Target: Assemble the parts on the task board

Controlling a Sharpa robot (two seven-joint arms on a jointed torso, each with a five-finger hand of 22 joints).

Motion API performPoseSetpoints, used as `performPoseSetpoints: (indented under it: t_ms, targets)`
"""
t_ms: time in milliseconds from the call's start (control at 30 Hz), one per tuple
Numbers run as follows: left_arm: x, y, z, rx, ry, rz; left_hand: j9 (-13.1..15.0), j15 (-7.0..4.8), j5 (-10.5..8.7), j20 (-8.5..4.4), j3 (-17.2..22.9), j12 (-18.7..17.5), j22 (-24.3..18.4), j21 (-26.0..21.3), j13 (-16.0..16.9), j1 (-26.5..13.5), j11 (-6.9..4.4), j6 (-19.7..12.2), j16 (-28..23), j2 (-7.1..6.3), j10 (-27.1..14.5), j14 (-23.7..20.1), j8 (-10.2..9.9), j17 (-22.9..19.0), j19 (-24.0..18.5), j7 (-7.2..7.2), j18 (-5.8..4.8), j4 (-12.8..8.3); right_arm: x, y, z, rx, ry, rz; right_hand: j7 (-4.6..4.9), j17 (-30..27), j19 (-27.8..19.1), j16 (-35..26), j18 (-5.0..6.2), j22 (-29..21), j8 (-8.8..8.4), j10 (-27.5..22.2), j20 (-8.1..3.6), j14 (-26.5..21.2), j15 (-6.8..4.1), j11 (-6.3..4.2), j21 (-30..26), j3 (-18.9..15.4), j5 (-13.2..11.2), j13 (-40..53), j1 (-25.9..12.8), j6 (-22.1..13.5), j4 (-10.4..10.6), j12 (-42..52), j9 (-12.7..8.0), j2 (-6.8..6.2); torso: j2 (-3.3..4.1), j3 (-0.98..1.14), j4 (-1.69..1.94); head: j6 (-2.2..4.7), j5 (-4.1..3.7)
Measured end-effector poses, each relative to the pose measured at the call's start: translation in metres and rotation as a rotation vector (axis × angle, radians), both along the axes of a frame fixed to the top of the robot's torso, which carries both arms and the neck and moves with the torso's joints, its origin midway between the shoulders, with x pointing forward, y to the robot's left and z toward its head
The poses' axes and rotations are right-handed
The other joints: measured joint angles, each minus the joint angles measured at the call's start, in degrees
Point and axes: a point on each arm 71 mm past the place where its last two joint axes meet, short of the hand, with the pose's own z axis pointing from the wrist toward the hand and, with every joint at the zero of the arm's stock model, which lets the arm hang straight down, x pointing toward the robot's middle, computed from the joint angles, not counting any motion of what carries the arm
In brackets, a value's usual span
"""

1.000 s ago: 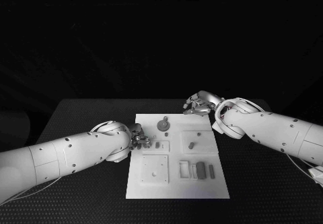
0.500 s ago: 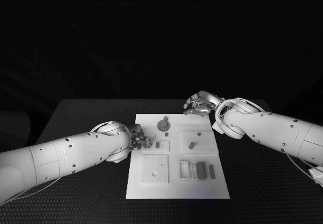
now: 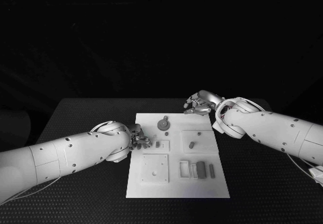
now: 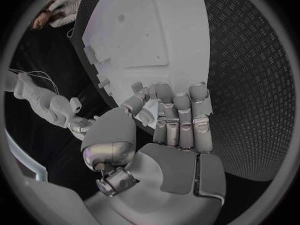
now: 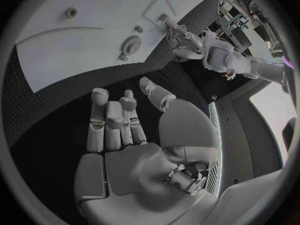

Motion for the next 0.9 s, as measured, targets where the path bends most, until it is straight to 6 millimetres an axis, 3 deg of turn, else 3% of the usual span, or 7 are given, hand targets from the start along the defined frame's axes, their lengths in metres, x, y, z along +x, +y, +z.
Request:
performPoseSetpoints:
  t_ms: [667,900]
  targets:
    - [0.0007,0.0010,-0.0003,-0.001,-0.001,0.003,-0.2,0.00,0.43,-0.29,0.3,0.2,0.0,0.0,-0.1,0.9,0.00,0.0,0.2,0.92,0.0,0.0,0.3,-0.1,0.1,0.00,0.00,-0.6,-0.0001,-0.0001,-0.0001,0.000,0.000,0.000,-0.02,0.0,0.0,0.0,0.00,0.0,0.00,0.0,0.01,0.0,0.00,0.00,0.0,0.0,0.0,0.0,0.0,0.0,0.0,0.0,0.0,0.00,0.00,0.00,-0.01,-0.02,0.04]
    - [0.0012,0.0020,-0.0009,0.000,-0.001,0.006,-0.6,0.01,-0.37,-0.29,-3.1,0.2,0.0,0.0,-0.2,-1.8,0.00,0.1,0.4,-0.10,0.0,0.0,0.7,-0.2,0.1,-0.07,0.03,0.2,-0.0001,-0.0002,-0.0001,0.000,0.000,0.000,-0.03,0.0,0.0,0.0,0.00,0.0,0.00,0.0,0.01,0.0,0.00,0.00,0.0,0.0,0.0,0.0,0.0,0.0,0.0,0.0,0.0,0.00,-0.01,0.00,-0.01,-0.02,0.04]
